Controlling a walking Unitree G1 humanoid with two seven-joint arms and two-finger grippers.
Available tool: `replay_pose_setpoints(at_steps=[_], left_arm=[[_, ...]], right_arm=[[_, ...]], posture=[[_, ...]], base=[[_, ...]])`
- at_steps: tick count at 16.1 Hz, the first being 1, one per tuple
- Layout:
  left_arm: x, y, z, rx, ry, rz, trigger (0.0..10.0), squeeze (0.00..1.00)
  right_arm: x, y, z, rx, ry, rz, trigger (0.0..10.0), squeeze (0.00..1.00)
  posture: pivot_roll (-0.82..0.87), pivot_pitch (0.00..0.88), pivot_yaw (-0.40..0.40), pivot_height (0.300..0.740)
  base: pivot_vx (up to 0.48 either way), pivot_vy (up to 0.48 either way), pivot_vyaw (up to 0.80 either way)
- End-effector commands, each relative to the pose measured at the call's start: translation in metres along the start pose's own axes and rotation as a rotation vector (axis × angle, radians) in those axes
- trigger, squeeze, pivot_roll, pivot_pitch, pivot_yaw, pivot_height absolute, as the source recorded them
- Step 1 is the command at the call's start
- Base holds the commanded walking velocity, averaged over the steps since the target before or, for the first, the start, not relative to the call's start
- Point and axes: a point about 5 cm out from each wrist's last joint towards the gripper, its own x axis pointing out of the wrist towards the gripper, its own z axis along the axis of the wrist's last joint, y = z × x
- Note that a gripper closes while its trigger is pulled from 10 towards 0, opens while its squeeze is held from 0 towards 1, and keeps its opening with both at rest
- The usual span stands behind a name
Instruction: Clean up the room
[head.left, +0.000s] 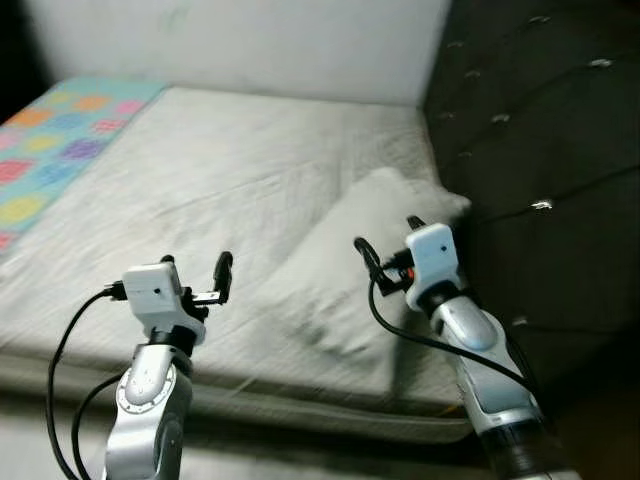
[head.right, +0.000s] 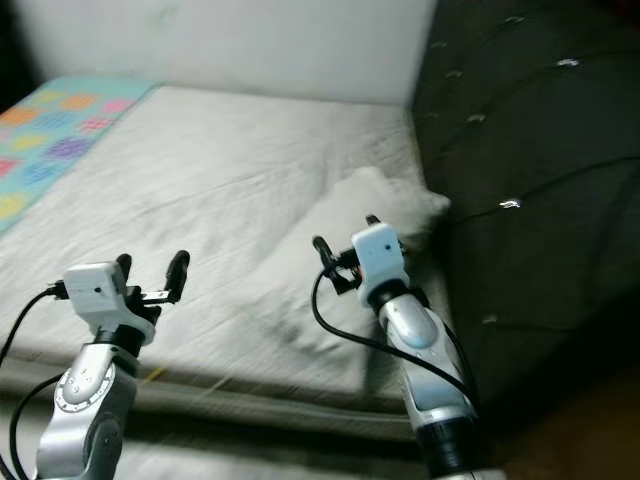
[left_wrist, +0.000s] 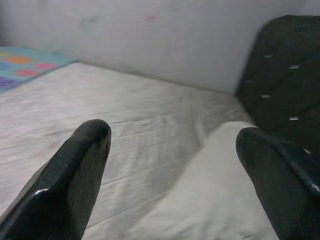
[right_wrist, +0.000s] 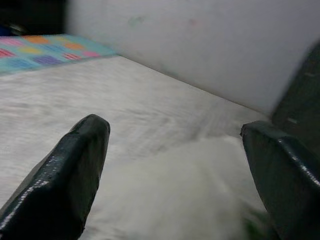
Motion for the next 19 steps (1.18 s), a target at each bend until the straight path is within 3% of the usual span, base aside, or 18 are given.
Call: replay_pose_setpoints(at_steps=[1, 12, 15, 19], left_arm=[[0.001, -0.008, 0.001, -0.001, -0.003, -0.029, 10.0, 0.0], [0.004, -0.006, -0.003, 0.001, 0.043, 0.016, 10.0, 0.0], [0.008, -0.008, -0.004, -0.031, 0.054, 0.017, 10.0, 0.0], [0.012, -0.011, -0.001, -0.03, 0.042, -0.007, 10.0, 0.0]], right_arm=[[-0.003, -0.009, -0.002, -0.003, 0.012, -0.034, 10.0, 0.0], [-0.003, -0.01, -0.005, 0.001, 0.019, -0.045, 10.0, 0.0], [0.0, -0.011, -0.003, 0.001, 0.012, -0.053, 10.0, 0.0], [0.003, -0.01, 0.001, -0.008, 0.005, -0.047, 10.0, 0.0]], posture=[[-0.16, 0.0, -0.028, 0.74], [-0.15, 0.0, -0.021, 0.74], [-0.15, 0.0, -0.019, 0.74], [-0.15, 0.0, -0.015, 0.74]], base=[[0.337, 0.0, 0.0], [0.056, 0.0, 0.0], [0.0, 0.0, -0.8], [0.0, 0.417, -0.14]])
